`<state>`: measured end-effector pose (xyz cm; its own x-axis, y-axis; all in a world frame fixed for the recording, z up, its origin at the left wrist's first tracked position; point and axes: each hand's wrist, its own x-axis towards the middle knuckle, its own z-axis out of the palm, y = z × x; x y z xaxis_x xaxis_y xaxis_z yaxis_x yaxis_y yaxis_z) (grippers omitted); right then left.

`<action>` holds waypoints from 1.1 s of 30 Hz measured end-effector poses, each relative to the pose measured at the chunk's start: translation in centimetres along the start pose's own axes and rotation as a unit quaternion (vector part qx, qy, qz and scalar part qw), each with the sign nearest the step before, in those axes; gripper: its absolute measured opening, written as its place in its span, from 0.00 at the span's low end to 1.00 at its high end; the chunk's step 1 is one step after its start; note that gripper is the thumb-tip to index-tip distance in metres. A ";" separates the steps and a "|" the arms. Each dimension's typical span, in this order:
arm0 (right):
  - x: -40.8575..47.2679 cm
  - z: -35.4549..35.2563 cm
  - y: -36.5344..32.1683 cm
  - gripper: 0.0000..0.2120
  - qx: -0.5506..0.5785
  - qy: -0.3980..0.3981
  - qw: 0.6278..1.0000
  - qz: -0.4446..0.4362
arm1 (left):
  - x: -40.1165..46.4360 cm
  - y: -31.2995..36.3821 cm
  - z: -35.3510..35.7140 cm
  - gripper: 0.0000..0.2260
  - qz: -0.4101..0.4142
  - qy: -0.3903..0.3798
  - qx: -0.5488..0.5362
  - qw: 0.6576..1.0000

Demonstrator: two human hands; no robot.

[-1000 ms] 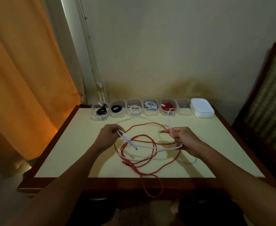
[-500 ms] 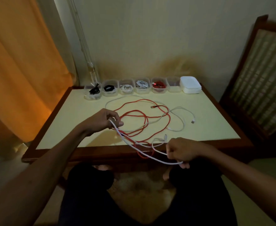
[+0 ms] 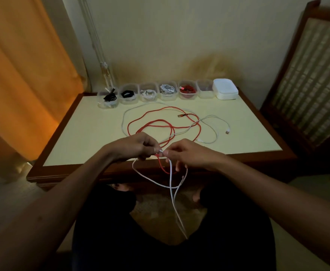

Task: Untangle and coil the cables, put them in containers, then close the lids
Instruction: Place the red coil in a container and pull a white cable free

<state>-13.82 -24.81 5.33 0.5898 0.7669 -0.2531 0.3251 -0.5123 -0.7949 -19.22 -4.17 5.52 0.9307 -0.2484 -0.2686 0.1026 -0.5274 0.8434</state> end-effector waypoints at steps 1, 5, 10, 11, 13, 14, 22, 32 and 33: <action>0.0 0.1 0.2 0.17 0.016 -0.010 1.000 -0.003 | -0.1 -0.1 0.1 0.10 0.008 0.007 -0.011 1.000; -0.4 -0.1 1.2 0.14 0.174 -0.039 0.983 -0.040 | -0.8 -1.3 0.3 0.12 0.031 -0.011 -0.030 0.999; 0.2 -3.7 6.5 0.11 0.026 0.253 0.966 -0.038 | -1.7 -4.2 0.0 0.12 0.057 0.096 -0.144 0.983; 0.5 -4.0 7.7 0.10 -0.090 0.249 0.964 -0.016 | -1.6 -4.5 0.1 0.12 0.058 0.114 -0.174 0.976; 0.7 -3.7 8.9 0.14 -0.196 0.220 0.956 0.000 | -1.2 -4.2 0.6 0.11 0.052 0.134 -0.194 0.970; 0.9 -3.2 8.8 0.17 -0.182 0.220 0.958 -0.023 | -0.8 -3.8 0.8 0.11 0.044 0.134 -0.188 0.972; 1.9 -0.5 3.7 0.10 0.024 0.086 0.991 -0.102 | 1.3 -1.5 1.7 0.12 0.037 0.065 -0.230 0.970; 4.7 -5.2 8.9 0.16 -0.094 0.198 0.973 0.077 | 0.9 -7.0 3.5 0.17 -0.027 -0.035 -0.251 0.967; 4.7 -4.7 8.9 0.27 -0.195 0.174 0.959 0.108 | 1.3 -7.3 3.3 0.17 -0.029 -0.034 -0.237 0.971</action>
<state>-4.69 -27.51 -0.34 0.8634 0.4860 -0.1352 0.3798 -0.8026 -0.4600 -19.90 -3.33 -2.52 0.8950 -0.2910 -0.3381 0.3186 -0.1136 0.9411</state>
